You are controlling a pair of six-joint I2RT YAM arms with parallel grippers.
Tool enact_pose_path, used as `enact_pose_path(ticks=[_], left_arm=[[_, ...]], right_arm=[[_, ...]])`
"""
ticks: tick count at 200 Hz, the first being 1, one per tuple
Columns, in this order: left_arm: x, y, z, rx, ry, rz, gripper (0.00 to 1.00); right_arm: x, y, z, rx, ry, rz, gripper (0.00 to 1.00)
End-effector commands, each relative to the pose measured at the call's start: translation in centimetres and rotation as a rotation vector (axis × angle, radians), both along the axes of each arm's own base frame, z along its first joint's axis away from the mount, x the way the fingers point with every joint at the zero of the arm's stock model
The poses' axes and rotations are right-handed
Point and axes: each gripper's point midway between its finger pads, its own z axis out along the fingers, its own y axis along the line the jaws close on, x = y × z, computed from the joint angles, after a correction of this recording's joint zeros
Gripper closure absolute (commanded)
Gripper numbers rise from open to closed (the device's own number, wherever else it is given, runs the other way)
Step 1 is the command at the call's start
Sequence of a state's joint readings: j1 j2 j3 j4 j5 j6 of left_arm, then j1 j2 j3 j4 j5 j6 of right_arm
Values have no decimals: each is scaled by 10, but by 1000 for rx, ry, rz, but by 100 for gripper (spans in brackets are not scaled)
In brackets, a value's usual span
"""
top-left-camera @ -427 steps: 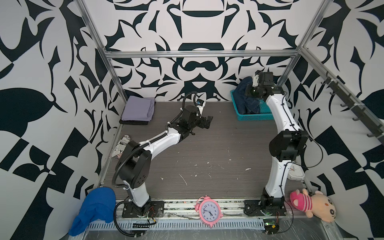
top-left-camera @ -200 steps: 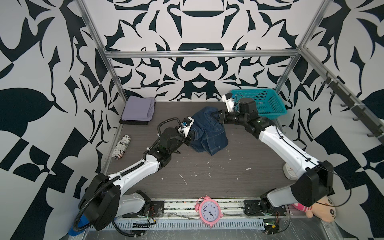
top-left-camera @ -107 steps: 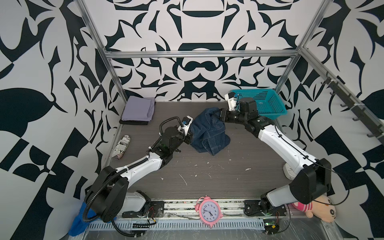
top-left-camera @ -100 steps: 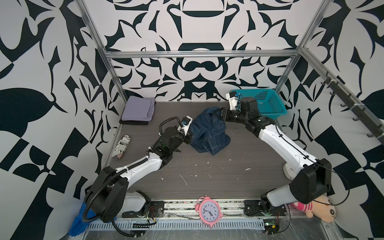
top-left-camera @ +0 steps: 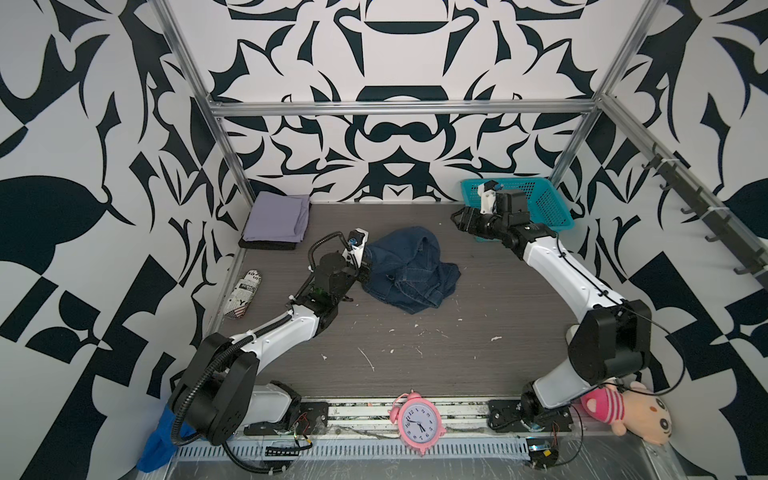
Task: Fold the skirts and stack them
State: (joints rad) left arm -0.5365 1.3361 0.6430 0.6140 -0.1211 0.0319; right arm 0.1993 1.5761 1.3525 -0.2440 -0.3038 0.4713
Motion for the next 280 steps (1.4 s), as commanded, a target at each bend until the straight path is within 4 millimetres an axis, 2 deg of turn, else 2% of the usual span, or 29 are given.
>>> enact_pose_path(ticks=[1,28,39,56,69,86,110,142,163,175,224,234,248,265,280], left_arm=[[9,2,13,-41,-30,26,100],[16,7,9,-29,-16,62,100],[18,10,7,-30,-9,70,100],[20,11,5,-34,-4,72,100],[22,11,4,-35,-2,74,100],[24,10,3,-38,-3,76,100],[27,9,6,-43,-1,74,100],[25,11,7,-42,-1,80,100],[25,12,7,-40,-4,85,100],[26,12,7,-39,-4,86,100],[24,16,11,-41,-13,96,100],[22,18,11,-40,-16,103,100],[20,21,12,-38,-18,111,100],[18,24,13,-37,-17,117,100],[17,26,11,-33,-13,122,100]], right_arm=[[-17,20,9,59,-42,63,40],[-60,63,-58,68,90,214,45],[-77,77,-75,84,95,253,45],[-92,89,-98,111,145,276,45],[-95,99,-110,153,186,290,44],[-90,112,-117,206,217,289,43],[-80,120,-132,183,259,259,41],[-69,118,-142,183,296,198,35],[-62,116,-146,165,286,178,35],[-56,118,-144,174,266,171,40],[-37,119,-133,202,200,128,76],[-36,120,-131,205,201,130,80],[-38,121,-134,216,244,121,78],[-45,119,-136,247,262,99,60],[-55,116,-139,244,284,85,51]])
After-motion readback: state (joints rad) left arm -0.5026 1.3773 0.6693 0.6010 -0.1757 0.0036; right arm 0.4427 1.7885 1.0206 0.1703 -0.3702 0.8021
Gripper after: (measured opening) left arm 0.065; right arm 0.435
